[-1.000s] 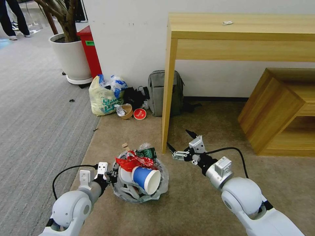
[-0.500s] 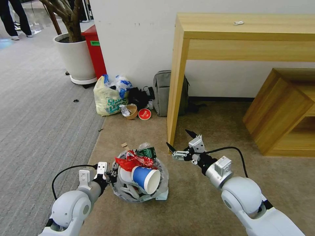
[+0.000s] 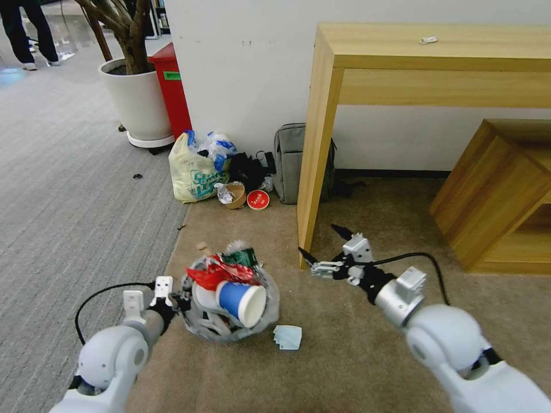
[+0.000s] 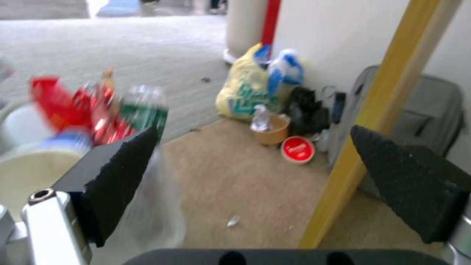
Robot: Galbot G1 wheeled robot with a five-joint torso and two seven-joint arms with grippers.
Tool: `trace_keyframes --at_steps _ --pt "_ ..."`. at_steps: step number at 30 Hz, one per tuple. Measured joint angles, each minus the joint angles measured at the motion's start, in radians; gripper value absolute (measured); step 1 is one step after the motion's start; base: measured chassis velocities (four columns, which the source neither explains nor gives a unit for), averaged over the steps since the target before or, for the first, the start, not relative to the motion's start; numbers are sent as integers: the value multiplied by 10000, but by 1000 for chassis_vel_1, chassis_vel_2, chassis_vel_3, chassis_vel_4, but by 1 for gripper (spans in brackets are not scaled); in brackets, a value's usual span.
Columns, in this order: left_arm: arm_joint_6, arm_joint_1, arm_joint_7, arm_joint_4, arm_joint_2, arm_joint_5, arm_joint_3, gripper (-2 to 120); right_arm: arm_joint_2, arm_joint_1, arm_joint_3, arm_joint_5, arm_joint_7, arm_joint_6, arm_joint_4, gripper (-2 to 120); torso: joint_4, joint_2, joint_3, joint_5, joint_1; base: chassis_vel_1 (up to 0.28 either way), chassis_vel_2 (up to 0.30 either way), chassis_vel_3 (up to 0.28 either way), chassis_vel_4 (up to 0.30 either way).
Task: Pick up the trash bin and place the garbage on the floor into it.
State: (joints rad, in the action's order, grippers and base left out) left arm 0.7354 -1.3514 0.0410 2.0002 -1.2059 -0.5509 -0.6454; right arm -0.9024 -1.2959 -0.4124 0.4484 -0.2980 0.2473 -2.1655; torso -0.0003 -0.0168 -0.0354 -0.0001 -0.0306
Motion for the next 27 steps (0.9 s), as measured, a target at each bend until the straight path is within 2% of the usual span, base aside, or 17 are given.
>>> trace_keyframes --at_steps 2,3,6,7,9,10,13,14,15,18,20,22,27 --pt "0 8 16 -74 3 -62 -293 0 221 -453 -356 78 -898 -290 290 100 2 -1 0 2 0 0 0 0 0" --pt "0 8 16 -74 3 -62 -293 0 221 -453 -356 78 -898 -290 290 100 2 -1 0 2 0 0 0 0 0" --pt "0 38 47 -164 12 -144 -528 0 345 -879 -604 37 -2020 -675 1067 100 -1 0 0 0 0 0 0 0 0" --pt "0 38 47 -164 12 -144 -528 0 345 -879 -604 37 -2020 -675 1067 100 -1 0 0 0 0 0 0 0 0" --pt "0 51 63 -202 57 -203 -668 0 417 -877 -645 -175 -3041 -906 1853 100 0 0 0 2 0 0 0 0 0" --pt "0 51 63 -202 57 -203 -668 0 417 -877 -645 -175 -3041 -906 1853 100 0 0 0 2 0 0 0 0 0" --pt "0 39 53 -226 153 -248 -798 0 668 -469 -371 -433 -4312 -1100 2971 100 -2 0 0 2 0 0 0 0 0" --pt "0 39 53 -226 153 -248 -798 0 668 -469 -371 -433 -4312 -1100 2971 100 -2 0 0 2 0 0 0 0 0" --pt "0 1 34 -216 182 -262 -865 0 877 103 56 -522 -5128 -1215 3689 100 -2 -1 0 2 0 0 0 0 0" --pt "0 -51 6 -171 180 -265 -867 0 1199 1540 1140 -814 -6506 -1678 5233 100 7 0 -1 2 0 0 0 0 0" --pt "0 4 5 -176 178 -263 -782 0 1232 1862 1377 -999 -6904 -1760 5673 100 10 0 -1 3 0 0 0 0 0" --pt "0 92 -25 -207 165 -251 -662 0 1147 2295 1735 -1482 -7238 -1981 6363 100 -6 0 -1 -6 0 0 0 0 0" --pt "-1 53 -62 -212 99 -216 -665 0 576 3073 2527 -2319 -7224 -2347 7503 100 -4 0 -1 3 0 0 0 0 0"
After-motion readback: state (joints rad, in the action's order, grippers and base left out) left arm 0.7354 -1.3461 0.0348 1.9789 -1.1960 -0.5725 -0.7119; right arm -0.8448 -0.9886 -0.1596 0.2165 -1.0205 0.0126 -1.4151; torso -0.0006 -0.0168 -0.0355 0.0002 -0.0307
